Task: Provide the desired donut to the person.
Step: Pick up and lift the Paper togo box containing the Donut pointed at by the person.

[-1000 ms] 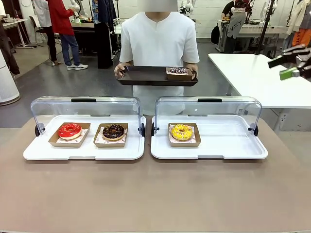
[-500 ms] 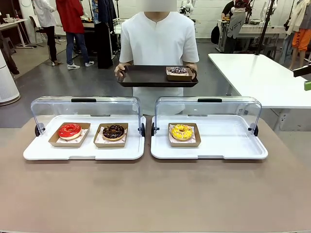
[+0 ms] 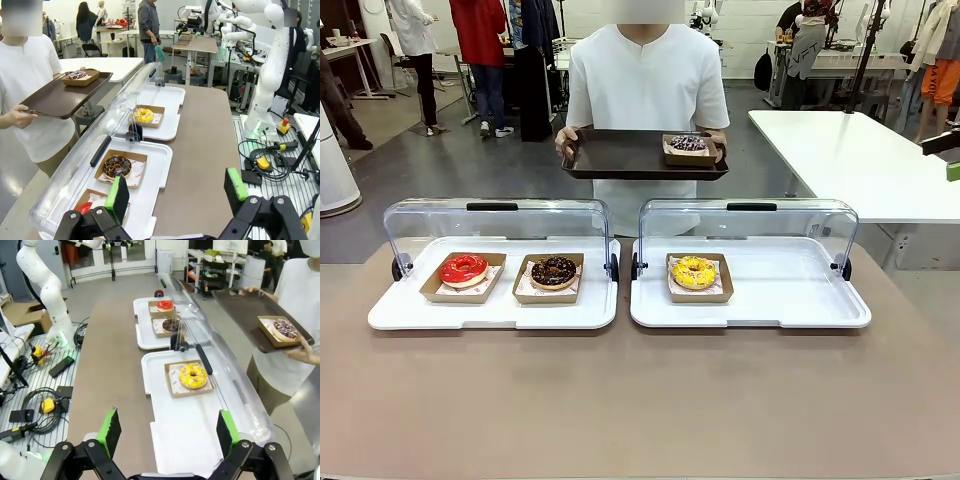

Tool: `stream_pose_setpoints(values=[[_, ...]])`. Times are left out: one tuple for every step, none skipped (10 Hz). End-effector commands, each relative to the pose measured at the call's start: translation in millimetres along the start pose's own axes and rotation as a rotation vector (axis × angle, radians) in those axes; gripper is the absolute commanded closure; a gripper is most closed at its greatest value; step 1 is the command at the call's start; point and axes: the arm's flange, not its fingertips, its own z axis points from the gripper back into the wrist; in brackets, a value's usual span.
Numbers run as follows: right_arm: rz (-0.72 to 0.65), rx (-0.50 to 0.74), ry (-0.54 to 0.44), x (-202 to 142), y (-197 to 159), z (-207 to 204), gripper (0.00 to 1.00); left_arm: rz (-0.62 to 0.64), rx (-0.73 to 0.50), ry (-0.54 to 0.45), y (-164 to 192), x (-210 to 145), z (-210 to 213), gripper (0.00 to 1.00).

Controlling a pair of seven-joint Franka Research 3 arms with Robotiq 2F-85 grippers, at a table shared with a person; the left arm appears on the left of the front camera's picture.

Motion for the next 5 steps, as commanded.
stream_pose_setpoints(values=[[0.002, -0.011, 0.000, 0.7, 3.7, 0.6, 0.00, -0.006, -0.003, -0.012, -1.7, 0.5, 0.9, 0.00], [0.002, -0.011, 0.000, 0.7, 3.7, 0.6, 0.00, -0.006, -0.003, -0.012, -1.7, 0.5, 0.9, 0.00], [0.002, -0.011, 0.000, 0.7, 3.7, 0.6, 0.00, -0.006, -0.003, -0.012, -1.7, 0.5, 0.9, 0.00], [0.002, -0.011, 0.000, 0.7, 3.7, 0.6, 0.00, -0.006, -0.003, -0.012, -1.7, 0.5, 0.9, 0.00], [0.002, -0.011, 0.000, 0.7, 3.7, 0.6, 0.00, -0.006, -0.003, -0.012, -1.7, 0.5, 0.9, 0.00]])
